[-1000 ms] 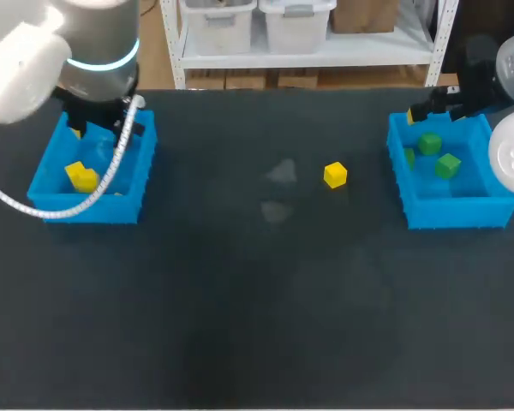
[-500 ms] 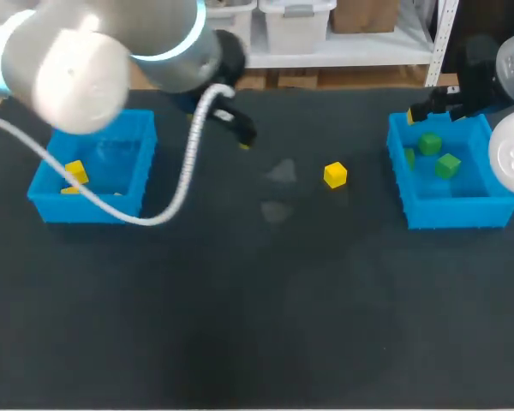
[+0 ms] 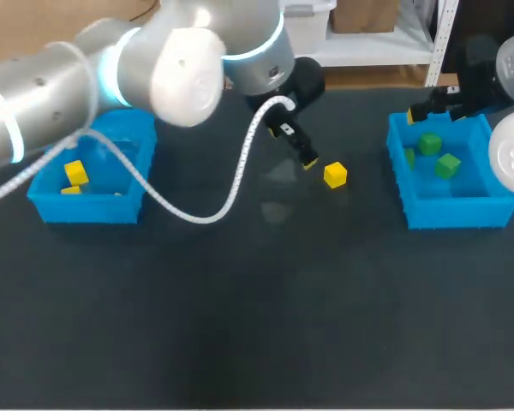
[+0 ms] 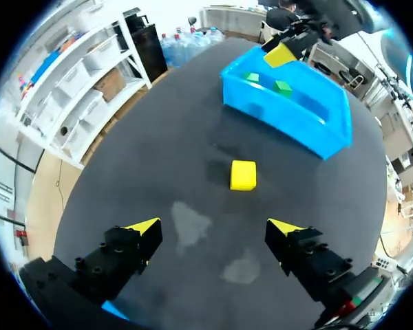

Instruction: Put the green cubes in the right bin and the yellow cubes in the left bin.

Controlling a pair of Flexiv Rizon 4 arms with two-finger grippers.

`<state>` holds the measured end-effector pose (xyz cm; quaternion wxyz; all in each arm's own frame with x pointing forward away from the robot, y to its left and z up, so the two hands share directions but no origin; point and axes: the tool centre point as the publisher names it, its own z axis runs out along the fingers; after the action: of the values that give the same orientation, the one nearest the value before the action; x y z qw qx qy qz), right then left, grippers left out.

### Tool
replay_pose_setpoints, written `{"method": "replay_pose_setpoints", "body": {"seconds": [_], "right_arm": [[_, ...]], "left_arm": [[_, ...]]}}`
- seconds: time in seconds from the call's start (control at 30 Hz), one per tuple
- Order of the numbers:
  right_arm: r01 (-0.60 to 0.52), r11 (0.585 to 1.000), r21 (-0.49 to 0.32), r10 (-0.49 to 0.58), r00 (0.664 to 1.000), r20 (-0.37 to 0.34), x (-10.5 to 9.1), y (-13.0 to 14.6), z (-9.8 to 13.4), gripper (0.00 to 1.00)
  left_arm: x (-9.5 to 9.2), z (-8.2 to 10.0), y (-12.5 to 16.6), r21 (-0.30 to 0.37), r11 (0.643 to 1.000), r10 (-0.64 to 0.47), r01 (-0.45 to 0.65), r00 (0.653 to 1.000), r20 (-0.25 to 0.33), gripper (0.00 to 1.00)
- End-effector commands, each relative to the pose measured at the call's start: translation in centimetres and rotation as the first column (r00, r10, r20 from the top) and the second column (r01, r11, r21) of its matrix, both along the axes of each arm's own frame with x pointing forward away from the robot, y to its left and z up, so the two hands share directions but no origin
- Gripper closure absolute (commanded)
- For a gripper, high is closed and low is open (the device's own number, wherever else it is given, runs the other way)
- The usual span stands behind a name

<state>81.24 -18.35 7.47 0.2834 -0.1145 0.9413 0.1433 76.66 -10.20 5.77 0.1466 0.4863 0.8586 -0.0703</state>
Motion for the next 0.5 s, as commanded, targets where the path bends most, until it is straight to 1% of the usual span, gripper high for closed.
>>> {"method": "replay_pose_setpoints", "body": {"seconds": [0.03,0.17,0.3,0.37,0.5], "right_arm": [[0.002,1.000,-0.002,-0.002,1.000,0.002,-0.1,0.0,0.1,0.00],[0.002,1.000,-0.002,-0.002,1.000,0.002,-0.1,0.0,0.1,0.00],[0.002,1.000,-0.002,-0.002,1.000,0.002,-0.1,0.0,0.1,0.00],[0.002,1.000,-0.002,-0.002,1.000,0.002,-0.1,0.0,0.1,0.00],[0.002,1.000,-0.002,-0.002,1.000,0.002,-0.1,0.0,0.1,0.00]], "left_arm": [[2.9,-1.4,-4.5,0.090,0.996,-0.016,0.022,0.997,-0.072,0.00],[2.9,-2.4,-5.5,0.126,0.991,-0.024,0.035,0.996,-0.090,0.00],[2.8,-3.3,-6.1,0.140,0.990,-0.019,0.034,0.994,-0.105,0.00],[2.6,-3.6,-6.3,0.146,0.989,-0.014,0.031,0.993,-0.116,0.00],[2.3,-4.1,-6.7,0.152,0.988,-0.017,0.035,0.993,-0.121,0.00]]}}
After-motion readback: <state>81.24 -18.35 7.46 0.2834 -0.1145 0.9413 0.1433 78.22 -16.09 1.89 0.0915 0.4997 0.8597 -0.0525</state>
